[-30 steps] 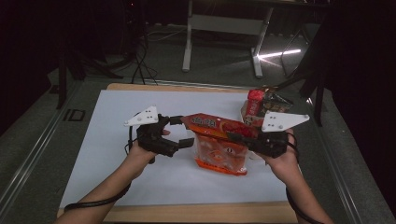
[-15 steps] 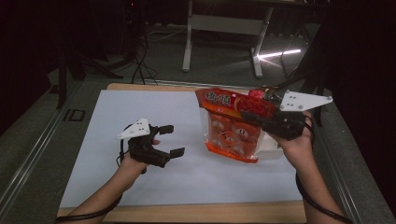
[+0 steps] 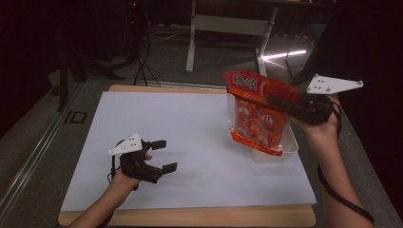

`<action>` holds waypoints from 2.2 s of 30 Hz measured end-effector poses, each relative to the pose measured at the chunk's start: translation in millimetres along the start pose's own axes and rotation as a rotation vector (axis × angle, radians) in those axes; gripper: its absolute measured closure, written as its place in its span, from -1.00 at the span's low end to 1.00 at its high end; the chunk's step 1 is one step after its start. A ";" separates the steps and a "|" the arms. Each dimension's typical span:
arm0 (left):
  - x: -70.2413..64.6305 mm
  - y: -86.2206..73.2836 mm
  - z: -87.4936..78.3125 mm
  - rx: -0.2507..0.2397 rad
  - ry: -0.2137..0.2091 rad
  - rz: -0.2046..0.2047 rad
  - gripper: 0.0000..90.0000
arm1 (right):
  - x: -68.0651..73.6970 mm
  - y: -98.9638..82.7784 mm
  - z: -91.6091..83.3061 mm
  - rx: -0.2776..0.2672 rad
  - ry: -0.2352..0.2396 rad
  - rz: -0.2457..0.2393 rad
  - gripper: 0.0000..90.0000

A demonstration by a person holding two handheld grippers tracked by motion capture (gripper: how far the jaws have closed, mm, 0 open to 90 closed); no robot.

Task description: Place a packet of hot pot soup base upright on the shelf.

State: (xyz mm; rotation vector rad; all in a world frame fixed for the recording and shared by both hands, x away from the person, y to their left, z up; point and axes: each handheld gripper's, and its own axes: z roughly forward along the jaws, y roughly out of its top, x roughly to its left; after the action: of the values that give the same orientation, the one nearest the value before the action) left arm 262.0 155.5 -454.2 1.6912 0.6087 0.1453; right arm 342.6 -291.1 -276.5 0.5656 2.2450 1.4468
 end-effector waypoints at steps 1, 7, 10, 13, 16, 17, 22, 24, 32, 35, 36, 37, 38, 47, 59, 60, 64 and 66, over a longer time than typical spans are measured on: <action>-0.6 -1.3 -1.5 0.003 0.001 -0.001 -0.83 | -3.0 -0.6 -1.8 0.001 -0.005 0.005 1.00; 0.8 -11.9 -8.8 0.015 0.014 -0.011 -0.83 | -19.0 -6.5 -12.2 0.006 -0.052 0.029 1.00; 2.6 -18.1 -11.8 0.018 0.028 -0.011 -0.85 | -27.2 -11.1 -16.0 0.011 -0.070 0.041 1.00; 6.3 -24.1 -12.9 0.043 0.060 -0.013 -0.96 | -33.6 -15.7 -16.2 0.024 -0.081 0.052 1.00; 10.7 -32.1 -14.0 0.041 0.070 -0.032 -0.96 | -39.3 -21.9 -14.6 0.042 -0.095 0.062 1.00; 11.6 -33.8 -14.0 0.045 0.074 -0.035 -0.96 | -41.3 -25.2 -13.9 0.047 -0.098 0.064 1.00; 14.1 -41.1 -15.1 0.049 0.086 -0.048 -0.96 | -50.8 -38.2 -9.5 0.051 -0.108 0.091 1.00; 14.0 -40.9 -15.6 0.045 0.089 -0.045 -0.96 | -55.6 -43.5 -6.7 0.056 -0.106 0.104 1.00; 15.0 -42.1 -14.9 0.043 0.088 -0.053 -0.96 | -66.0 -60.3 4.2 0.087 -0.103 0.129 1.00; 16.0 -43.0 -14.3 0.045 0.089 -0.057 -0.96 | -68.0 -65.0 5.4 0.074 -0.098 0.148 1.00; 16.3 -43.2 -14.1 0.044 0.089 -0.058 -0.96 | -68.4 -66.1 6.1 0.076 -0.095 0.149 1.00; 16.6 -43.4 -14.0 0.045 0.089 -0.059 -0.96 | -68.2 -67.2 6.8 0.078 -0.094 0.153 1.00; 16.8 -43.8 -14.2 0.045 0.091 -0.060 -0.96 | -68.1 -68.4 7.7 0.079 -0.094 0.156 1.00; 18.4 -47.0 -13.4 0.046 0.098 -0.073 -0.96 | -69.5 -87.5 12.0 0.054 -0.084 0.211 1.00; 19.4 -48.9 -11.9 0.056 0.100 -0.078 -0.96 | -72.4 -116.6 13.4 0.039 -0.084 0.272 1.00; 19.4 -49.2 -11.7 0.057 0.100 -0.078 -0.96 | -72.9 -120.6 12.3 0.033 -0.085 0.279 1.00; 19.9 -50.0 -11.0 0.061 0.098 -0.078 -0.96 | -73.8 -133.0 5.2 0.007 -0.101 0.296 0.99; 19.9 -50.4 -10.5 0.062 0.099 -0.078 -0.96 | -73.5 -136.1 3.9 0.007 -0.095 0.303 0.99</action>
State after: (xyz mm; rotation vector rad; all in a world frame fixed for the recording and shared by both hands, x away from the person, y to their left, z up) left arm 258.9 178.5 -504.2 1.7247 0.7588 0.1561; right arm 390.5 -379.4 -394.2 0.9910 2.1603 1.5151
